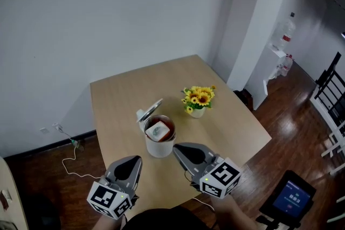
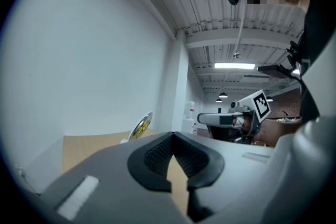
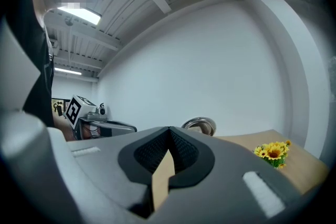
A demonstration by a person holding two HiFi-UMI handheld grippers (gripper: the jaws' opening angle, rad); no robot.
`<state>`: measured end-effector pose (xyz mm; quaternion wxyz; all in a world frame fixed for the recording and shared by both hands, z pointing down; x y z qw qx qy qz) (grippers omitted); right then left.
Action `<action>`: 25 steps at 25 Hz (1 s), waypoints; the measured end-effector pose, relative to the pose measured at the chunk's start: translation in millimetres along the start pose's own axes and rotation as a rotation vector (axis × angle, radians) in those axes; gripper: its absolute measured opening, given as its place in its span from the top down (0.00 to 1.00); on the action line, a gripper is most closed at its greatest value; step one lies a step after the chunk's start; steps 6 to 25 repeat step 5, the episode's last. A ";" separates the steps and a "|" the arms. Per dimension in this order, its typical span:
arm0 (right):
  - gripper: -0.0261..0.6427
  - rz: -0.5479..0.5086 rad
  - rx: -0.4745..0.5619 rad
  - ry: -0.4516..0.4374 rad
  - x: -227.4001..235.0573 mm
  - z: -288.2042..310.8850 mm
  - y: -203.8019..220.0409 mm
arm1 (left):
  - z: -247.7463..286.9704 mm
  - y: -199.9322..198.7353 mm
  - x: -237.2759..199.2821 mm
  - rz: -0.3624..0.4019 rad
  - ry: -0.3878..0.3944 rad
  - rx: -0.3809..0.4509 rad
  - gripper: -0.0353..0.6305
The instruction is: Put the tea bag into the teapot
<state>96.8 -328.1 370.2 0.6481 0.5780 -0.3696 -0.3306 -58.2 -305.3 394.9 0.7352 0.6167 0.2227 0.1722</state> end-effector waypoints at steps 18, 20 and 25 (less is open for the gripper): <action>0.96 0.000 0.007 0.008 -1.6 -3.2 -0.8 | -3.8 0.0 -6.5 -0.018 -0.029 -0.001 0.94; 0.96 0.000 0.007 0.008 -1.6 -3.2 -0.8 | -3.8 0.0 -6.5 -0.018 -0.029 -0.001 0.94; 0.96 0.000 0.007 0.008 -1.6 -3.2 -0.8 | -3.8 0.0 -6.5 -0.018 -0.029 -0.001 0.94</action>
Point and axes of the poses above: the fingertips, and each gripper's own axes: z forward along the fingers, x to its right, y out of its underside, the point moved 4 cm from there along -z, backward along the fingers, and after that the axes turned 9 degrees about -y, right-handed, at the moved point
